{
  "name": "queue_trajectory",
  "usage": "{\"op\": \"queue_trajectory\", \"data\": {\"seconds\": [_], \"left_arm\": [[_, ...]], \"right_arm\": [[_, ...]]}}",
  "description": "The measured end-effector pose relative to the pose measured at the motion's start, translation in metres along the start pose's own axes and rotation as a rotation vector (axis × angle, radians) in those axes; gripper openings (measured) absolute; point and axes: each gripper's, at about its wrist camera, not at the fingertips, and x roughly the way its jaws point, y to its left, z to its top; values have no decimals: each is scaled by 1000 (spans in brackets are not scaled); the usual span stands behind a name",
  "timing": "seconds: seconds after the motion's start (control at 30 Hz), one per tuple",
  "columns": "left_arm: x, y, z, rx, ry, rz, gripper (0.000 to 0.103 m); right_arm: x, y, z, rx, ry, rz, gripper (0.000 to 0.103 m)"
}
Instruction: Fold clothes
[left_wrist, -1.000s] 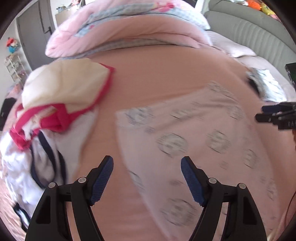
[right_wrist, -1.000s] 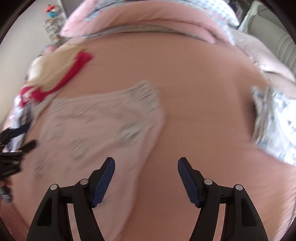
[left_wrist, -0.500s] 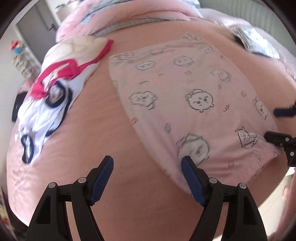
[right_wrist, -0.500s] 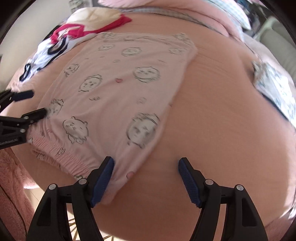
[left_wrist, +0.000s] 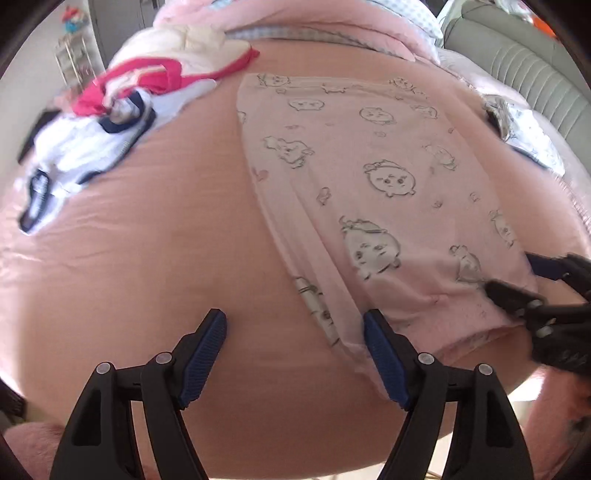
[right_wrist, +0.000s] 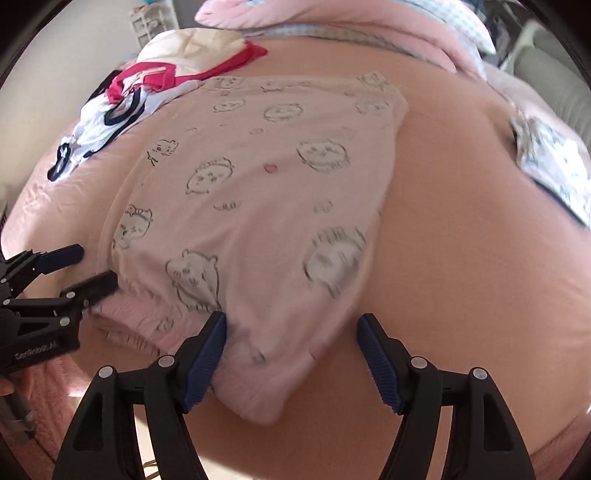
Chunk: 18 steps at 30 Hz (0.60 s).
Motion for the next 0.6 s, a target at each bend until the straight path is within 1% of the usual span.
{"op": "queue_trajectory", "data": {"seconds": [0.03,0.07,0.1,0.13,0.17,0.2,0.23,0.27,0.33,0.4,0.43,0.47,0.53,0.6], "left_arm": [[-4,6,-2,-39,2,97,75],[-11,13,-3,-80,-30,102,74],[-19,19,-5,-121,-67,92,74],[-22,23,-5,-168,-84,-4,74],[-24,27,-6,-215,-98,-113,74],[-20,28,-6,-249,-83,-197,74],[-15,27,-7,-280,-62,-277,74],[-12,23,-8,-283,-52,-299,74],[-7,15,-10,-277,-36,-323,74],[-11,1,-11,-201,-64,-286,74],[-13,-6,-11,-160,-79,-265,74],[-11,-11,-9,-139,-79,-260,74],[-6,-18,-5,-103,-75,-257,74],[5,-26,-5,-26,-22,-188,76]], "right_arm": [[-8,-6,-3,23,-15,-3,70],[-17,-11,-6,46,-31,-6,62],[-34,-18,-6,79,-85,-17,60],[-50,-23,-4,112,-136,-2,60],[-58,-27,4,127,-158,32,60],[-61,-31,10,134,-163,54,60],[-58,-31,13,141,-165,42,60],[-55,-30,15,148,-166,26,60],[-53,-34,-2,192,-133,38,60],[-41,-34,-14,217,-85,81,60],[-35,-28,-20,202,-70,76,60],[-31,-21,-25,173,-65,59,60],[-19,-11,-30,109,-60,24,60],[-11,-8,-32,57,-56,-6,63]]}}
